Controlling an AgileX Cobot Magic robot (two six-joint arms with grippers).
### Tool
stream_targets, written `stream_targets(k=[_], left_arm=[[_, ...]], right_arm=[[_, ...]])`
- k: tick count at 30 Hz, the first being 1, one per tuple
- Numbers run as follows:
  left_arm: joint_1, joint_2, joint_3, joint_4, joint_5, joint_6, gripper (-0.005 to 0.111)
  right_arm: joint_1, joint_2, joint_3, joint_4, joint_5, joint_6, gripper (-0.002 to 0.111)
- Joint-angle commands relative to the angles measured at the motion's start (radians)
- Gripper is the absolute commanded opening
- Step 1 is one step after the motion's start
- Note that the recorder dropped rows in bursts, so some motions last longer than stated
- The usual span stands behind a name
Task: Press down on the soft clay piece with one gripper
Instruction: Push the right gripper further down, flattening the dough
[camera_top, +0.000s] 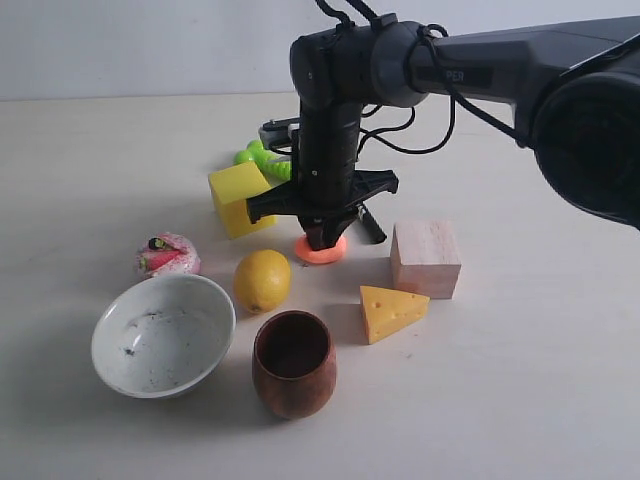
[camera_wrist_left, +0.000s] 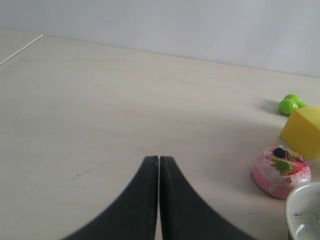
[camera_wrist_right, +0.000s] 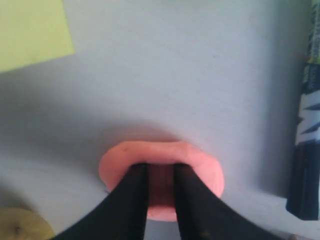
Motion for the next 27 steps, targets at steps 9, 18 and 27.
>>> stream_targets(k=[9,18,27], left_arm=[[0.0,-0.006,0.003,-0.003,-0.004,0.003,0.004],[0.0,-0.006,0.003,-0.003,-0.004,0.003,0.004],[0.0,-0.006,0.003,-0.003,-0.004,0.003,0.004]], right_arm=[[0.012,-0.026,0.019,0.028,-0.01,0.0,0.032],[0.012,-0.065,0.019,0.015,-0.026,0.002,0.027],[0.012,-0.073,0.019,-0.016,-0.026,0.027,0.027]])
